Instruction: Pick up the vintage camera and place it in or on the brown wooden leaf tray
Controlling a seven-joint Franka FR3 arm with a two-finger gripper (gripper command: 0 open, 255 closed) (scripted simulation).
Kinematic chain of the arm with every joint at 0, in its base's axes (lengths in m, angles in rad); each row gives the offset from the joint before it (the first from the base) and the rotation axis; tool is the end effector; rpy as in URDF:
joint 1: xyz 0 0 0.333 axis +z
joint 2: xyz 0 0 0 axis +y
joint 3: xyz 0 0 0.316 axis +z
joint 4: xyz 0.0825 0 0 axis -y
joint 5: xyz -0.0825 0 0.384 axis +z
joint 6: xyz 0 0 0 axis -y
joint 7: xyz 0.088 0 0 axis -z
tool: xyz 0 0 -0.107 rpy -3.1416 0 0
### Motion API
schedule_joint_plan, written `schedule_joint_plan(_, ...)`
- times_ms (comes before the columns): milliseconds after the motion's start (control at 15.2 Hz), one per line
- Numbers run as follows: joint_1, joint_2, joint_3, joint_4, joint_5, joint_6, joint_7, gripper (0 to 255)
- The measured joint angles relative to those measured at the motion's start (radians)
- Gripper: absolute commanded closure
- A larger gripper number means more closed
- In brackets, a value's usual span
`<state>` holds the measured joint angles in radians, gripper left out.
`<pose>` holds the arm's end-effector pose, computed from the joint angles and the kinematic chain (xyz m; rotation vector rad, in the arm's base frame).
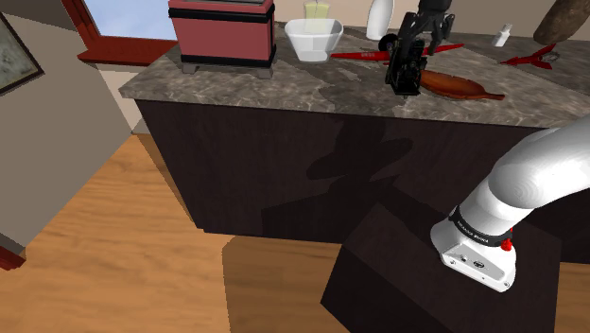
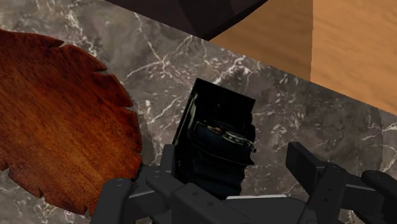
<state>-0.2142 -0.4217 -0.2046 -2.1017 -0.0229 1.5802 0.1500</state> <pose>0.3736 -0.1832 0.5757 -2.9513 0.8254 0.1520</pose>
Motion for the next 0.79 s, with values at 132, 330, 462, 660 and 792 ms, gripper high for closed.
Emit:
schedule_joint_plan(132, -0.001, 0.0, 0.0, -0.025, 0.001, 0.026, 0.004, 0)
schedule_joint_plan(330, -0.001, -0.009, 0.001, -0.07, 0.001, 0.062, 0.008, 0)
schedule_joint_plan(462, -0.002, -0.011, 0.0, -0.079, 0.0, 0.069, 0.006, 0)
schedule_joint_plan(660, -0.002, -0.011, 0.0, -0.082, -0.001, 0.072, 0.006, 0)
schedule_joint_plan(792, -0.002, -0.011, 0.0, -0.082, -0.001, 0.072, 0.006, 255)
